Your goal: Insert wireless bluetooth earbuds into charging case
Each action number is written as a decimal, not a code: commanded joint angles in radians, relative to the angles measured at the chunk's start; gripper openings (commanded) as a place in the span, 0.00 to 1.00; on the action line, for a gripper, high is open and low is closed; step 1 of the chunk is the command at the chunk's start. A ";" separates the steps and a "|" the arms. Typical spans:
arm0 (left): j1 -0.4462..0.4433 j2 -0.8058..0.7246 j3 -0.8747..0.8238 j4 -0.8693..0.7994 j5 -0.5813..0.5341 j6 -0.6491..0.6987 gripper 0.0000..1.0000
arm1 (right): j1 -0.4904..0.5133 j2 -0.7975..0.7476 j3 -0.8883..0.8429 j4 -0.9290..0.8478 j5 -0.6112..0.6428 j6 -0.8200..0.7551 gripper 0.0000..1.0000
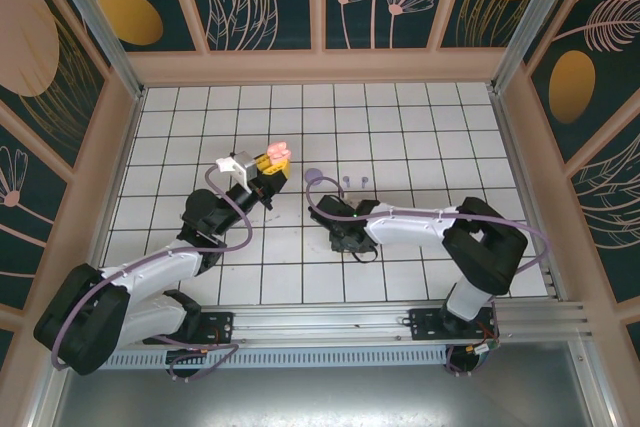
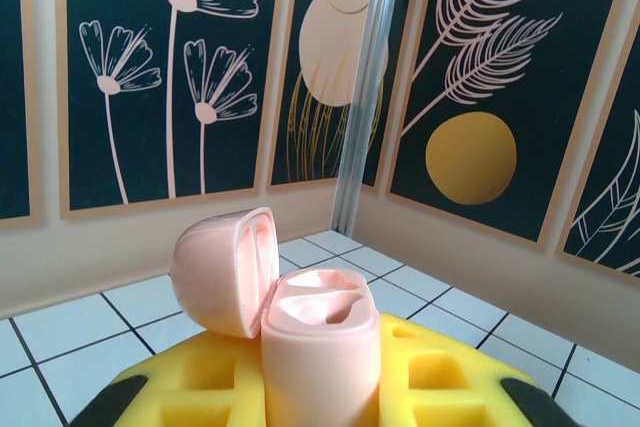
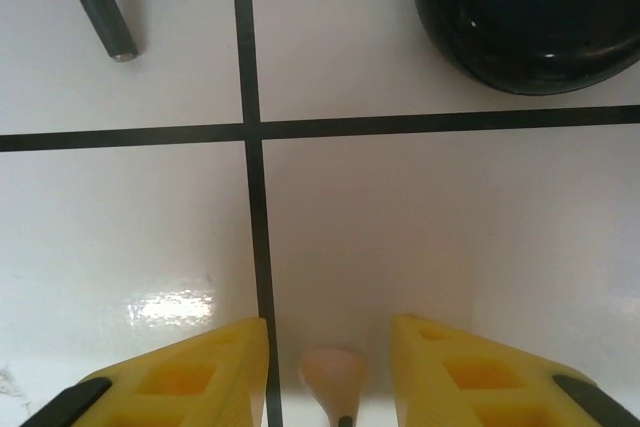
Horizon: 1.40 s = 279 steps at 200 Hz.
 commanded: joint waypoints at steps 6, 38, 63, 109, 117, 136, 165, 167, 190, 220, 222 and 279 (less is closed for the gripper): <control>-0.002 0.003 -0.002 0.046 0.008 -0.004 0.00 | 0.009 0.019 0.017 -0.003 0.014 0.014 0.36; -0.001 0.006 0.000 0.045 0.010 -0.004 0.00 | 0.009 0.031 0.017 0.007 0.005 0.011 0.33; -0.002 0.007 0.001 0.044 0.009 -0.004 0.00 | 0.009 0.034 0.017 0.011 0.002 0.008 0.30; -0.002 0.007 0.000 0.042 0.007 -0.005 0.00 | 0.010 0.035 0.014 0.022 -0.009 0.002 0.27; -0.002 0.008 0.001 0.043 0.007 -0.005 0.00 | 0.012 0.034 0.011 0.024 -0.010 0.003 0.27; -0.001 0.008 0.001 0.042 0.010 -0.006 0.00 | 0.013 0.038 0.006 0.028 -0.016 0.003 0.27; -0.001 0.010 0.002 0.042 0.010 -0.008 0.00 | 0.019 0.042 -0.002 0.035 -0.020 0.002 0.25; -0.002 0.011 0.002 0.043 0.010 -0.008 0.00 | 0.019 0.043 -0.002 0.035 -0.021 0.001 0.24; -0.001 0.011 0.001 0.042 0.010 -0.010 0.00 | 0.024 0.039 -0.005 0.037 -0.019 0.002 0.21; -0.001 0.009 0.001 0.041 0.011 -0.015 0.00 | 0.026 0.026 -0.005 0.040 -0.011 0.002 0.20; -0.001 0.009 0.001 0.041 0.011 -0.015 0.00 | 0.026 0.025 -0.005 0.040 -0.011 0.001 0.20; -0.001 0.008 0.002 0.037 0.012 -0.018 0.00 | 0.035 0.001 -0.008 0.029 -0.018 -0.005 0.29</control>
